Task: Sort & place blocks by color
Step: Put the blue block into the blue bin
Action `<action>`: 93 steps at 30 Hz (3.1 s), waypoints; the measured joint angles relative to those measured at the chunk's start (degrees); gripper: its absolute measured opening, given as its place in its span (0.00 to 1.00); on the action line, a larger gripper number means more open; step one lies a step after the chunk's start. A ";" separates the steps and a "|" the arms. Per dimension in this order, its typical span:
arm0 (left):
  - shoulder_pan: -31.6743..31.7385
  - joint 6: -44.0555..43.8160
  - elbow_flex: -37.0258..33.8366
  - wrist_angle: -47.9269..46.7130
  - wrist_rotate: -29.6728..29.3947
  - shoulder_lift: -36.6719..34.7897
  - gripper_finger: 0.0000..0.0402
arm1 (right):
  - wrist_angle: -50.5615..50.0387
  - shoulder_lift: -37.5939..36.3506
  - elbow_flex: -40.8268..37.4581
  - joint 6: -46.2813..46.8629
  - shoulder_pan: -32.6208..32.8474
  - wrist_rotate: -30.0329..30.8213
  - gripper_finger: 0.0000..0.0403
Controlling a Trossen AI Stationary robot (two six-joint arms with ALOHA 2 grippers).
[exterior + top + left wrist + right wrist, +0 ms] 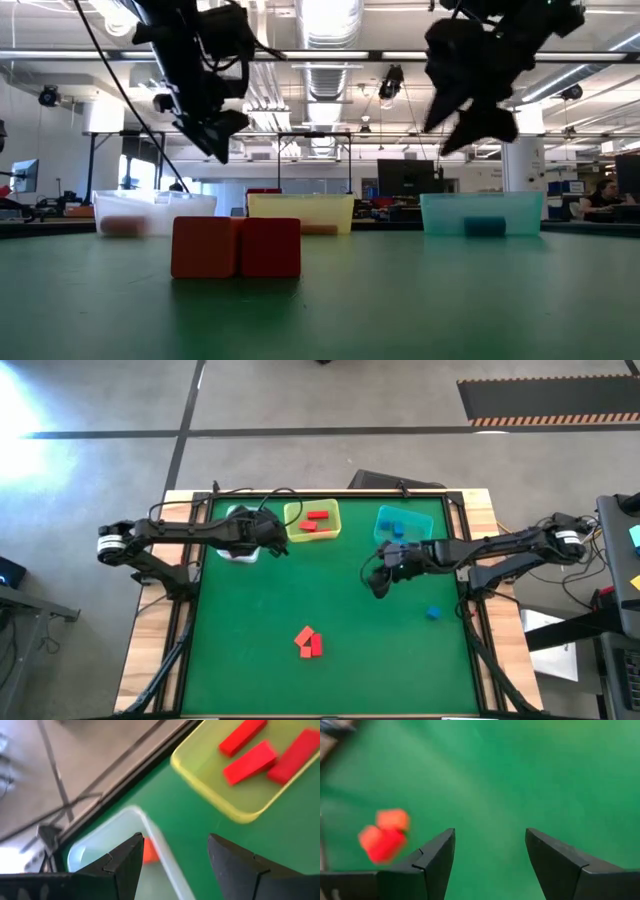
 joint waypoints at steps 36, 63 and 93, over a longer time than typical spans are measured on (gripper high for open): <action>-0.02 3.92 -1.70 4.45 -11.56 -0.59 0.51 | -37.61 3.66 -6.63 20.67 17.98 -13.07 0.64; -0.02 4.16 -1.70 4.79 -11.55 -0.57 0.51 | -20.60 3.66 -0.94 15.52 14.12 -4.99 0.31; -0.02 4.14 -1.70 4.64 -11.54 -0.55 0.51 | -18.22 3.68 9.96 -18.62 -35.12 9.95 0.31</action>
